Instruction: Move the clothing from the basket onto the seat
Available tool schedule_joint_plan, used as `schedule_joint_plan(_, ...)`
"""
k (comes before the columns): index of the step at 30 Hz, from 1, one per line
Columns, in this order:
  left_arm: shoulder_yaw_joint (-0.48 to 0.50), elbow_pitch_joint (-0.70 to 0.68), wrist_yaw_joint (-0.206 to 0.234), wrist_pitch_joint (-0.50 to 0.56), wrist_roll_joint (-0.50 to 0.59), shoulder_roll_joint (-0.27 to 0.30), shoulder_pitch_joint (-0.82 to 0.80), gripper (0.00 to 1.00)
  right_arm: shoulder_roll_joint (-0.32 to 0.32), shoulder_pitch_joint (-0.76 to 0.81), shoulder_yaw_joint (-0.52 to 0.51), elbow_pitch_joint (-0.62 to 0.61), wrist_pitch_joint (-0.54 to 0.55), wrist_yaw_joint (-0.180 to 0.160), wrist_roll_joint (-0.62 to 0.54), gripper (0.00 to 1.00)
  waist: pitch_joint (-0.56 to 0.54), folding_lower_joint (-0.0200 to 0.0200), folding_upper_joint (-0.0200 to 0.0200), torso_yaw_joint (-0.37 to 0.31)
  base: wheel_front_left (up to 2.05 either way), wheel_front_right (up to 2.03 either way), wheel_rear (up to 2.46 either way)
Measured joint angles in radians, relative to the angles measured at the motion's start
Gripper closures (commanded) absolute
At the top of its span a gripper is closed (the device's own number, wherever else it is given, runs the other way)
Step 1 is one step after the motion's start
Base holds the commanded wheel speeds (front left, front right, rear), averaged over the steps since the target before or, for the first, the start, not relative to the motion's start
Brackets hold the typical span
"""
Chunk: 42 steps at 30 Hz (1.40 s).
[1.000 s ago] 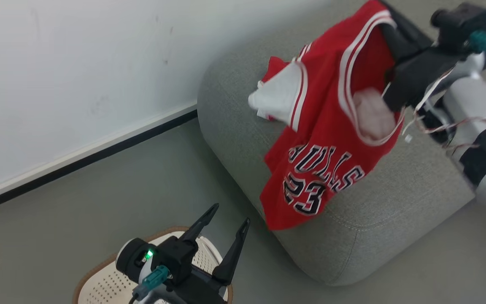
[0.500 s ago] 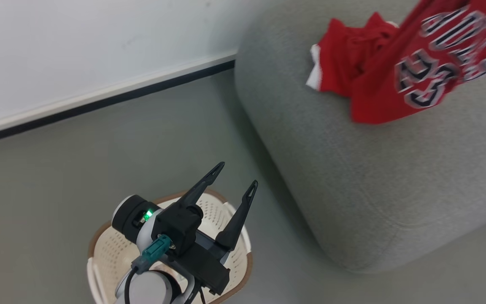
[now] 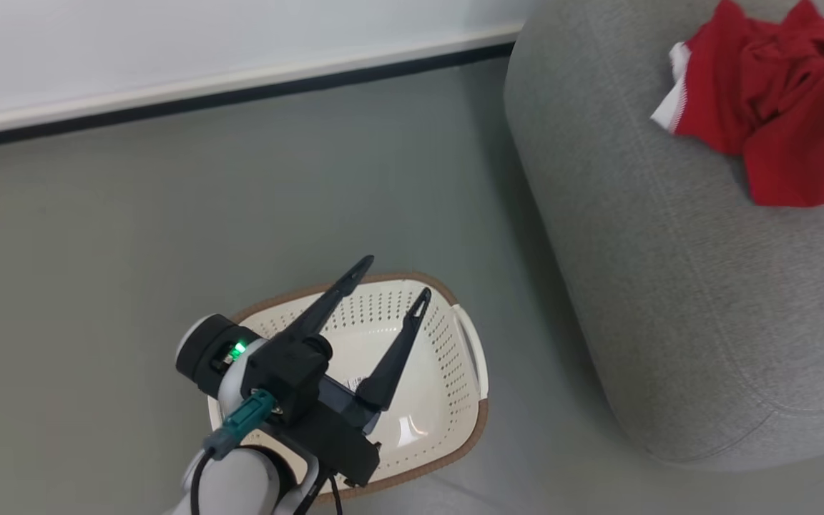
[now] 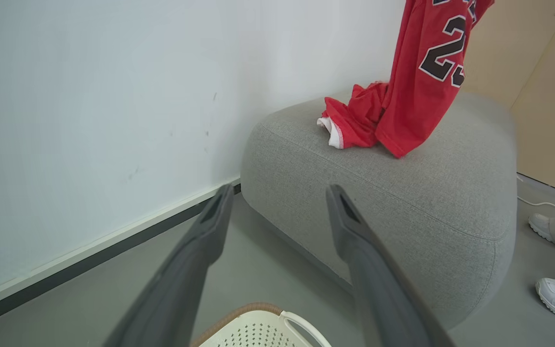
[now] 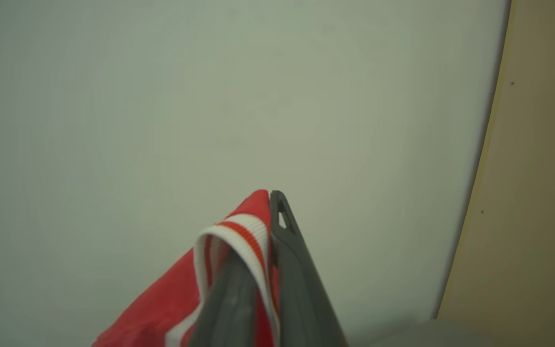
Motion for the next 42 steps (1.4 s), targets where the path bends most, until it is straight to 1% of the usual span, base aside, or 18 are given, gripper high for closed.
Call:
schedule_joint_plan(4,0.005,-0.013,0.001,0.002,0.001,0.020,-0.001,0.00,0.002,0.028,-0.008,0.037,0.001,-0.007,0.012,1.00,0.039,0.0001,0.0000,0.014,0.00,0.00,0.00)
schedule_joint_plan(5,0.005,-0.018,0.001,0.005,0.002,0.022,-0.001,0.00,0.003,0.043,-0.010,0.044,0.000,-0.013,0.014,1.00,0.049,0.0001,0.0000,0.016,0.00,0.00,0.00)
schedule_joint_plan(8,0.004,-0.033,0.001,0.015,0.019,0.023,-0.006,0.00,0.005,0.090,-0.013,0.075,0.000,-0.016,0.028,1.00,0.076,0.0001,0.0000,0.020,0.00,0.00,0.00)
schedule_joint_plan(10,0.005,-0.039,0.001,0.020,0.028,0.028,-0.020,0.00,0.010,0.119,-0.013,0.088,0.000,-0.023,0.028,1.00,0.095,0.0001,0.0000,0.022,0.00,0.00,0.00)
schedule_joint_plan(16,-0.001,-0.044,0.001,0.033,0.035,0.031,-0.052,0.00,0.059,0.192,-0.011,0.142,-0.002,-0.030,0.040,1.00,0.145,0.0001,0.0001,0.025,0.00,0.00,0.00)
schedule_joint_plan(20,-0.006,-0.041,0.000,0.036,0.037,0.029,-0.062,0.00,0.103,0.238,0.004,0.169,-0.011,-0.033,0.044,1.00,0.169,0.0001,-0.0001,0.029,0.00,0.00,0.00)
schedule_joint_plan(22,-0.006,-0.038,0.000,0.036,0.037,0.028,-0.065,0.00,0.128,0.272,0.008,0.183,-0.014,-0.040,0.045,1.00,0.177,0.0001,0.0000,0.031,0.00,0.00,0.00)
schedule_joint_plan(24,-0.016,-0.031,-0.001,0.038,0.037,0.025,-0.079,0.00,0.144,0.309,0.008,0.204,-0.019,-0.040,0.046,1.00,0.180,0.0001,0.0000,0.035,0.00,0.00,0.00)
schedule_joint_plan(29,-0.025,-0.022,-0.001,0.038,0.038,0.018,-0.093,0.00,0.149,0.354,-0.004,0.238,-0.025,-0.040,0.072,1.00,0.178,-0.0001,-0.0001,0.046,0.00,0.00,0.00)
schedule_joint_plan(35,-0.021,-0.019,-0.001,0.035,0.039,0.024,-0.093,0.00,0.206,0.371,-0.007,0.240,-0.037,-0.040,0.079,1.00,0.175,0.0000,0.0000,0.036,0.00,0.00,0.00)
schedule_joint_plan(36,-0.021,-0.018,-0.001,0.035,0.039,0.024,-0.093,0.00,0.210,0.371,-0.007,0.240,-0.038,-0.040,0.079,0.78,0.173,-0.0001,-0.0001,0.033,0.00,0.00,0.00)
schedule_joint_plan(37,-0.021,-0.017,-0.001,0.035,0.039,0.025,-0.093,0.00,0.210,0.371,-0.007,0.240,-0.038,-0.040,0.079,0.61,0.172,-0.0001,-0.0001,0.030,0.00,0.00,0.00)
schedule_joint_plan(38,-0.021,-0.014,-0.001,0.034,0.039,0.025,-0.093,0.00,0.210,0.371,-0.008,0.241,-0.041,-0.040,0.079,0.52,0.170,-0.0001,-0.0001,0.026,0.00,0.00,0.00)
schedule_joint_plan(39,-0.022,-0.009,-0.001,0.034,0.039,0.025,-0.094,0.00,0.209,0.371,-0.008,0.244,-0.043,-0.040,0.079,0.00,0.168,0.0000,0.0000,0.023,0.00,0.00,0.00)
schedule_joint_plan(42,-0.021,-0.002,-0.001,0.032,0.038,0.027,-0.094,0.00,0.216,0.374,-0.004,0.246,-0.045,-0.033,0.079,0.00,0.159,-0.0001,-0.0001,0.013,0.00,0.00,0.00)
